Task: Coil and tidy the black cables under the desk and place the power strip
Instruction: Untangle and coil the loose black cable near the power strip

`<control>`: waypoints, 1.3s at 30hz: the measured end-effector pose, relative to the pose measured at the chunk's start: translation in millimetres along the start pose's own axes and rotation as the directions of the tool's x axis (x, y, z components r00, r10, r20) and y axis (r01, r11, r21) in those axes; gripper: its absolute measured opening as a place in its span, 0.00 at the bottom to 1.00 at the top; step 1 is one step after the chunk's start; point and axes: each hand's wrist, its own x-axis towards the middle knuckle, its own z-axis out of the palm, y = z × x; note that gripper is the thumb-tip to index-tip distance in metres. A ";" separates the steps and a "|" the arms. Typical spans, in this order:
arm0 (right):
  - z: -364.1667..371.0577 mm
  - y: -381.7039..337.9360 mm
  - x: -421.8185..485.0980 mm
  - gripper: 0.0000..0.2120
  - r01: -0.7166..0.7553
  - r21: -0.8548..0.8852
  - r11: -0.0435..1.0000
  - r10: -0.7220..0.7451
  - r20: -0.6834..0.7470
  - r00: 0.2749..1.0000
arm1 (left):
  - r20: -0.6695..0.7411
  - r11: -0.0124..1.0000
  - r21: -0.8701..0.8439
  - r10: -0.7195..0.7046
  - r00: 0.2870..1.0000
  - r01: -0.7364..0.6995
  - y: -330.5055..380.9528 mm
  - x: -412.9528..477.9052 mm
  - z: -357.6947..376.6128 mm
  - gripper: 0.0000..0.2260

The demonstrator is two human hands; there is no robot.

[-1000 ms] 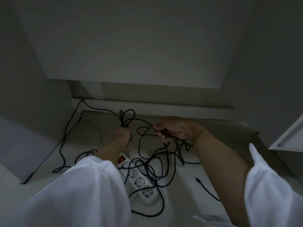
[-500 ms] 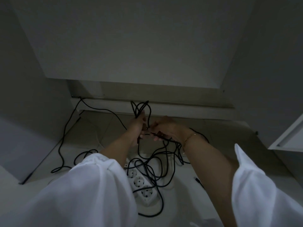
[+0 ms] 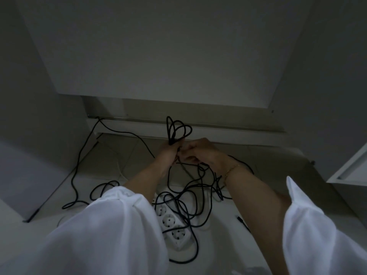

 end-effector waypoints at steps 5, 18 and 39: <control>-4.3 -11.6 3.2 0.03 -0.082 0.396 0.914 0.105 -0.037 0.994 | -0.016 0.994 0.044 0.105 0.994 -0.105 -2.5 0.2 5.2 0.08; -21.2 -4.9 2.2 0.08 -0.244 0.308 0.920 0.266 -0.031 0.963 | 0.278 0.897 0.416 0.031 0.960 -0.149 -20.3 -9.7 -4.2 0.08; -2.0 6.0 -4.5 0.21 -0.304 -0.082 0.949 0.302 0.515 0.803 | -0.022 0.832 -0.555 -0.025 0.999 0.009 -3.2 12.7 -3.0 0.22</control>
